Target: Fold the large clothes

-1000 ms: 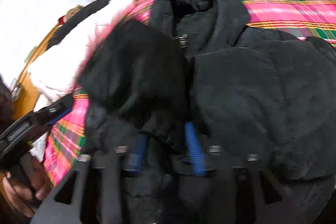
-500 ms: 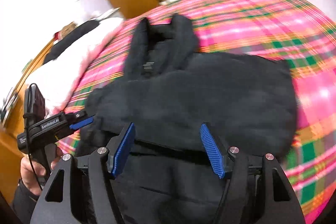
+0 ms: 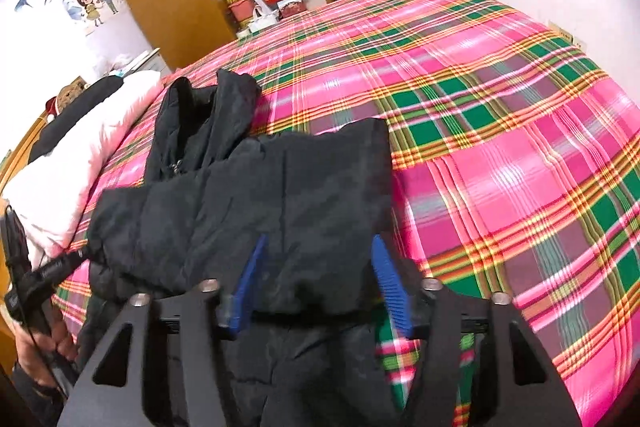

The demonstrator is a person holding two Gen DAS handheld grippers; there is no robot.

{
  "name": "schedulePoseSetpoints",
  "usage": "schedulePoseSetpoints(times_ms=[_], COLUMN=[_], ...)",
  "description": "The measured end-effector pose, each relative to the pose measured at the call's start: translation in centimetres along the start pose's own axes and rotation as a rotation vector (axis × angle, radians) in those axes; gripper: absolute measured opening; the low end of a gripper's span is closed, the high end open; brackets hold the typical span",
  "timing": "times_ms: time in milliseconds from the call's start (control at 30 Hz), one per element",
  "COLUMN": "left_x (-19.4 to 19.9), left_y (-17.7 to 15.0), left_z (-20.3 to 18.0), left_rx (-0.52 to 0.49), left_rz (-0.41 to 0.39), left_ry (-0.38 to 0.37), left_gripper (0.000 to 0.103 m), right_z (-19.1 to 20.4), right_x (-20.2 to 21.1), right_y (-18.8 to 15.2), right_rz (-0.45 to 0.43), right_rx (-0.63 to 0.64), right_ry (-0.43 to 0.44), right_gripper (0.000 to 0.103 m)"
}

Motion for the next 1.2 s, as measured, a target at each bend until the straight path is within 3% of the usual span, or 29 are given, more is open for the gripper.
schedulePoseSetpoints(times_ms=[67,133,233,367,533,700,800,933,1000,1133,1200], left_x=[-1.5,-2.2,-2.5,-3.6,-3.9,-3.0,-0.7,3.2,4.3,2.5,-0.1], left_y=[-0.4,-0.7,-0.9,-1.7,-2.0,-1.9,-1.8,-0.9,0.3,3.2,4.1], left_z=[1.2,1.7,1.5,1.5,1.1,1.2,1.5,1.6,0.8,-2.4,-3.1], left_rx=[0.041,0.05,0.008,-0.016,-0.042,-0.032,-0.008,0.002,-0.011,-0.105,-0.131], left_rz=[0.056,0.074,0.064,0.078,0.067,0.059,0.041,-0.059,-0.12,-0.149,-0.118], left_ry=[0.022,0.043,0.077,0.105,0.134,0.152,0.162,0.152,0.124,0.041,0.043], left_gripper=[0.007,0.007,0.007,0.007,0.008,0.018,0.022,0.034,0.035,0.038,0.038], right_z=[0.8,1.7,1.5,1.2,1.9,2.0,1.7,1.1,0.9,0.6,0.1], right_x=[-1.7,-4.0,-7.0,-8.7,-9.4,-9.2,-7.2,-4.1,-3.5,-4.7,-6.1], right_y=[0.1,-0.3,-1.1,-2.0,-2.5,-2.3,-1.3,0.1,1.1,3.2,4.2], right_rz=[0.018,0.067,0.129,0.149,0.166,0.185,0.15,0.064,0.032,0.025,0.037], right_rx=[0.045,0.084,0.091,0.094,0.165,0.176,0.161,0.1,0.107,0.129,0.119], right_ry=[-0.017,-0.026,-0.036,-0.038,-0.075,-0.082,-0.072,-0.019,-0.02,-0.059,-0.081], right_gripper=[0.028,0.023,0.022,0.02,0.02,0.02,0.021,0.022,0.024,0.026,0.026])
Point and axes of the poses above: each gripper's, at about its wrist camera, not at the fingertips, and x roughly against the way its jaws point, z to its left, y to its top, the point moved 3 cm from there along -x, roughly the way its jaws point, and after that the axes turned 6 degrees about x, right-handed, at the moved point
